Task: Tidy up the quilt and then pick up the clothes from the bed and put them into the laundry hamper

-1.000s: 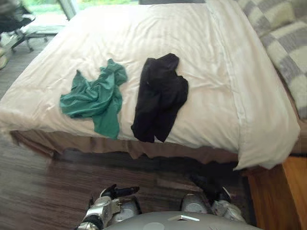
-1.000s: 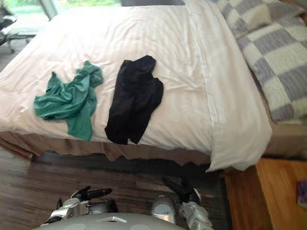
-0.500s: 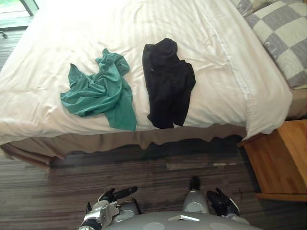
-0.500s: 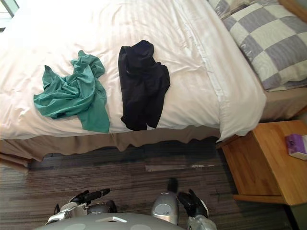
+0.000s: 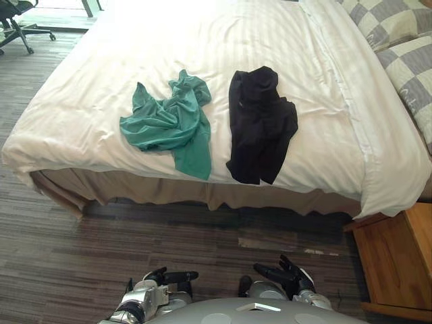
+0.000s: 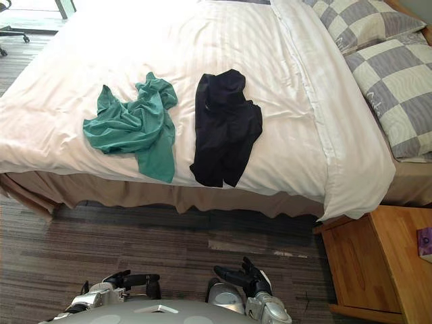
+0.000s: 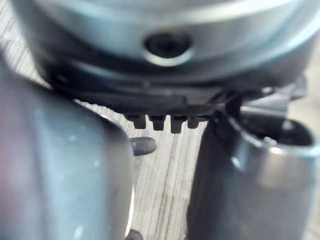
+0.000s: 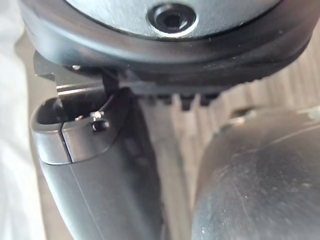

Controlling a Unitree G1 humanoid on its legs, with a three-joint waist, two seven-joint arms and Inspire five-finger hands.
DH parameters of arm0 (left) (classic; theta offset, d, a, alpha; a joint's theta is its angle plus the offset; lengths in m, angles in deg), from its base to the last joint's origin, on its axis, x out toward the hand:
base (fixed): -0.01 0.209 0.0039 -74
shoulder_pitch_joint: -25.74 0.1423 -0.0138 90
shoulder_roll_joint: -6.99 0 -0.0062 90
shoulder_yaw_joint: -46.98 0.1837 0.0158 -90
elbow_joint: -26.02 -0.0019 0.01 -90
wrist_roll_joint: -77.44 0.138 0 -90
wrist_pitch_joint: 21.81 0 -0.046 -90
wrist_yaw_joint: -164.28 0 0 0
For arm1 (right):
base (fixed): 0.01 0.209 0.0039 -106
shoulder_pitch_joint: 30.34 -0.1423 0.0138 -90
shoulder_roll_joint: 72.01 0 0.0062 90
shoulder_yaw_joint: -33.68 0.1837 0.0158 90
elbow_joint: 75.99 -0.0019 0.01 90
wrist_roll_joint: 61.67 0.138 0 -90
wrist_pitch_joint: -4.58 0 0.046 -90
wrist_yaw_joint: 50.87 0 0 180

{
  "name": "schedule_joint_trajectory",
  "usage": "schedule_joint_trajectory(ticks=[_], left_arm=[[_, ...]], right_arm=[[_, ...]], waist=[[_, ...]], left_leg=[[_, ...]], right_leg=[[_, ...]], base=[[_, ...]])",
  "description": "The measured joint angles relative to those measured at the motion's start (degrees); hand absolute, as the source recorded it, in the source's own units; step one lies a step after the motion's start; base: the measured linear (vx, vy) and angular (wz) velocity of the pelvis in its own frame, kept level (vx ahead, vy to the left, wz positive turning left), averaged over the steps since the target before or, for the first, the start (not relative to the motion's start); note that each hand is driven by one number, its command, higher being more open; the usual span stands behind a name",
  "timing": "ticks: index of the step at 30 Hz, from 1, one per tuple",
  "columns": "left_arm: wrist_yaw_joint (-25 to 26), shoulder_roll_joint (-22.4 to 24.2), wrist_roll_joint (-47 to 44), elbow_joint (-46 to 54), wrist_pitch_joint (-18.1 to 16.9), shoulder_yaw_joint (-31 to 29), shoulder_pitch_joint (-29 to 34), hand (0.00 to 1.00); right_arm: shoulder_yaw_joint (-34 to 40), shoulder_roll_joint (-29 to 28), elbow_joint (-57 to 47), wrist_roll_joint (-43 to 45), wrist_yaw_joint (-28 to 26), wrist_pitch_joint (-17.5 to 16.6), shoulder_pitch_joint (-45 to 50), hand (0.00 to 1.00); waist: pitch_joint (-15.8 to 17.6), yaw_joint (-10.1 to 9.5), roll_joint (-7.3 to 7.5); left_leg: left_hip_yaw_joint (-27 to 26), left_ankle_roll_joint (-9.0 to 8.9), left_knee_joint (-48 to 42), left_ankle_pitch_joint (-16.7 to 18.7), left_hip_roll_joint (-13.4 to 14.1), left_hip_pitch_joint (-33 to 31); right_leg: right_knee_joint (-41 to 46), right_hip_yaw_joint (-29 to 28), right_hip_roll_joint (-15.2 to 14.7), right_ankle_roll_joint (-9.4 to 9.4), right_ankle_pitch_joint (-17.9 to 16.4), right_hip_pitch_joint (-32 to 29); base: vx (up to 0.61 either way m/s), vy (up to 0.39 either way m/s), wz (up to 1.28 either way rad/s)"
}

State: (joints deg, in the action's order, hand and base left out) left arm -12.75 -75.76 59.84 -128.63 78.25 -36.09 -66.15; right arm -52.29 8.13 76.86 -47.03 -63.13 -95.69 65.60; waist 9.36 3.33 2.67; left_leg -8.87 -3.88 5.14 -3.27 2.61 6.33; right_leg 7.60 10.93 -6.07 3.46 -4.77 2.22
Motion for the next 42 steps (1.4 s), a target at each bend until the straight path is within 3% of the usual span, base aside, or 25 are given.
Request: schedule_joint_trajectory(ticks=[13, 18, 21, 25, 29, 35, 37, 39, 42], left_arm=[[0.8, -0.3, -5.7, -0.7, -1.2, 1.1, 0.3, 1.0], [0.1, -0.2, -12.1, -0.6, -4.3, -2.5, 3.0, 1.0], [0.2, 0.4, -16.4, 0.3, -5.6, -8.1, 4.4, 1.0], [3.0, 0.2, -24.0, 1.3, -6.1, -18.3, 6.5, 1.0], [7.3, -2.7, -32.6, 2.6, -7.1, -28.8, 8.4, 1.0], [8.9, -4.5, -40.1, 6.9, -8.1, -42.3, 11.6, 1.0], [10.3, -7.1, -43.7, 7.0, -8.3, -48.7, 11.5, 1.0], [12.2, -12.8, -47.3, 7.1, -10.0, -53.6, 11.5, 1.0], [14.5, -17.5, -47.3, 13.1, -14.5, -55.8, 12.2, 1.0]], right_arm=[[0.9, -0.2, 0.4, 2.7, -2.5, 2.2, 0.2, 1.0], [0.8, 0.3, -0.1, 8.3, 0.6, 6.8, -0.1, 1.0], [4.9, 0.2, 0.4, 8.8, 2.2, 8.6, 0.9, 1.0], [11.8, 0.2, 0.4, 11.1, 3.5, 8.7, 2.6, 1.0], [19.5, 1.0, -1.3, 13.0, 5.0, 8.0, 4.9, 1.0], [27.6, 2.5, -6.6, 13.8, 4.5, 5.8, 8.0, 1.0], [30.8, 4.5, -9.1, 12.5, 3.9, 5.1, 7.8, 1.0], [32.0, 10.0, -10.8, 10.4, 4.1, 2.2, 7.8, 1.0], [32.5, 14.9, -18.8, 6.0, 5.3, -0.7, 8.2, 1.0]], waist=[[-0.1, 0.08, -0.37], [0.0, 0.35, -0.77], [0.4, 0.63, -1.41], [0.6, 0.65, -2.31], [0.4, 0.27, -2.76], [-0.7, -0.07, -3.6], [-0.9, -0.29, -3.56], [-0.8, -0.75, -3.83], [-1.1, -1.04, -3.55]], left_leg=[[-4.0, -0.4, 0.0, 1.4, 0.1, 2.7], [-9.7, -1.1, -0.1, 2.2, 0.8, 4.8], [-10.2, -1.11, -0.2, 2.2, 1.1, 5.3], [-10.7, -1.09, -0.2, 2.2, 1.3, 5.7], [-11.2, -1.48, 0.0, 3.0, 1.9, 5.9], [-12.8, -1.87, -0.1, 4.7, 2.2, 5.4], [-13.0, -2.08, -7.4, 8.6, 3.7, 2.1], [-11.5, -1.64, -17.3, 12.7, 6.0, -1.2], [-11.1, -1.48, -18.2, 12.8, 6.0, -1.6]], right_leg=[[-8.9, -2.0, 0.6, 1.08, 4.5, 5.0], [-10.7, -6.8, 1.6, 0.88, 6.6, 5.2], [-10.6, -7.4, 1.9, 0.85, 6.9, 5.3], [-10.3, -7.9, 2.1, 0.71, 6.9, 5.3], [-9.4, -8.1, 2.2, 0.07, 6.1, 4.8], [-5.9, -8.2, 2.3, -0.73, 3.6, 2.9], [-1.9, -8.6, 2.3, -1.57, 0.7, 0.7], [2.2, -9.3, 2.8, -1.6, -2.2, -0.7], [4.1, -9.4, 3.1, -1.19, -3.1, -1.3]], base=[[0.0, 0.007, -0.11], [-0.03, -0.006, -0.57], [-0.05, -0.037, -0.13], [-0.06, -0.029, -0.07], [-0.07, -0.025, -0.03], [0.02, -0.001, 0.0], [0.09, -0.014, -0.06], [0.16, -0.049, -0.04], [0.19, -0.075, -0.02]])
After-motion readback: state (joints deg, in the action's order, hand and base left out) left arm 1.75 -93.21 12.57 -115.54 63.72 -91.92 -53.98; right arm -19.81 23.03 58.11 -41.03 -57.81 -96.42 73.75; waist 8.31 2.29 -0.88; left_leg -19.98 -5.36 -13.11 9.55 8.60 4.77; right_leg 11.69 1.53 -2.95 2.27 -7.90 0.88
